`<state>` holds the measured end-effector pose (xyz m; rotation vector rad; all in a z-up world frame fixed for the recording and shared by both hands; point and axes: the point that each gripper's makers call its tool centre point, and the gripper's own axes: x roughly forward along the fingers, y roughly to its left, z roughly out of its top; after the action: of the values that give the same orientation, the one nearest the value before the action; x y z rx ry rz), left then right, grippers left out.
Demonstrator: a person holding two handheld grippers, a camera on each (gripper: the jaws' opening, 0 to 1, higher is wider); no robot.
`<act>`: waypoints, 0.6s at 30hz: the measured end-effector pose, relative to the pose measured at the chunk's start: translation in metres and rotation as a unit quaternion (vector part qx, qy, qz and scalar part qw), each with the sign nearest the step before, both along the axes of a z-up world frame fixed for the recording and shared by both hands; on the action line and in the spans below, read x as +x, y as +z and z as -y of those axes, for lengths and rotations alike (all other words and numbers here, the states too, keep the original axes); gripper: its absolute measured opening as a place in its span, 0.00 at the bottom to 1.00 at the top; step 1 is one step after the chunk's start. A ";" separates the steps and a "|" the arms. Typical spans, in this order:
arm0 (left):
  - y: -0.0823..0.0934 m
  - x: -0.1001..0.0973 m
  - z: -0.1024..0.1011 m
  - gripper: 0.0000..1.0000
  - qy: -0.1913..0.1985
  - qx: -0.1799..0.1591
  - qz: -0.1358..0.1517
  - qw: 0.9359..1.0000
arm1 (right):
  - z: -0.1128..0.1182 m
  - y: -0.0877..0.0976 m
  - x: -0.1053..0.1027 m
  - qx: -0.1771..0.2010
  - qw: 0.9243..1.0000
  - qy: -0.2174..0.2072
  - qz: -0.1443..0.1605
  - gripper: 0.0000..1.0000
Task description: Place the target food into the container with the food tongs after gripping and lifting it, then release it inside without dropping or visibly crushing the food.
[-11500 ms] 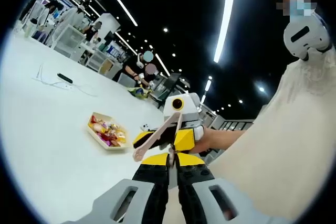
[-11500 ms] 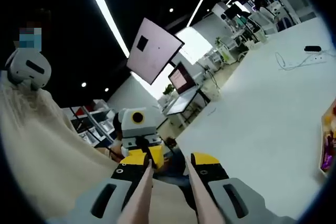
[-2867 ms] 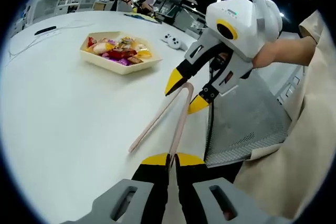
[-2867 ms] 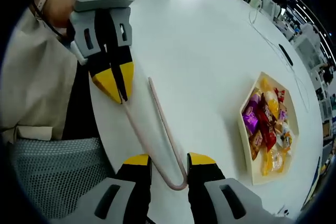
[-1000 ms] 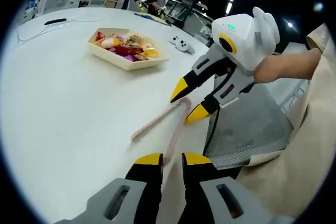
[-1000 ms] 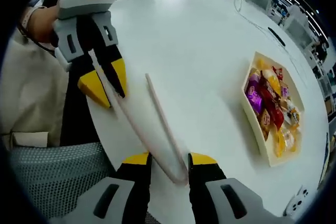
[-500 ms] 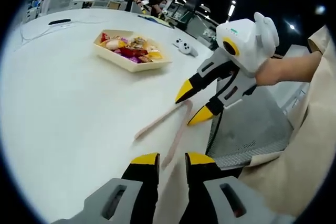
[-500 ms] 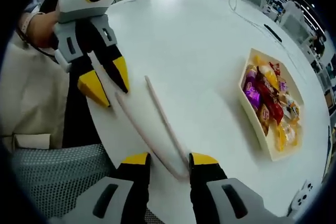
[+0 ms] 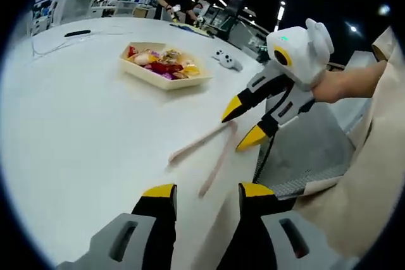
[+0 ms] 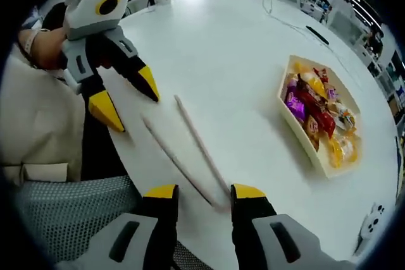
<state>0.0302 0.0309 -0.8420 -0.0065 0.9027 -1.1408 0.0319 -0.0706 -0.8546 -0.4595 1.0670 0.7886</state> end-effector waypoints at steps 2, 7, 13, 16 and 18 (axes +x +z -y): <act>0.003 0.001 -0.003 0.42 0.007 -0.002 0.004 1.000 | -0.001 0.007 0.000 0.008 1.000 -0.007 0.008 0.36; 0.014 0.003 -0.010 0.47 0.020 -0.002 0.022 1.000 | -0.001 0.021 0.001 0.023 0.999 -0.025 0.026 0.38; 0.035 0.006 -0.020 0.53 0.046 -0.009 0.045 0.998 | -0.003 0.042 0.003 0.051 0.996 -0.053 0.045 0.40; 0.044 0.007 -0.025 0.54 0.059 -0.015 0.052 0.997 | 0.000 0.051 0.004 0.055 0.995 -0.062 0.055 0.40; 0.048 0.008 -0.028 0.54 0.066 -0.018 0.056 0.996 | 0.001 0.053 0.004 0.059 0.994 -0.067 0.058 0.41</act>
<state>0.0381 0.0587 -0.7939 -0.0323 0.7712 -1.0241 0.0363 -0.0711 -0.8020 -0.3260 0.9286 0.6942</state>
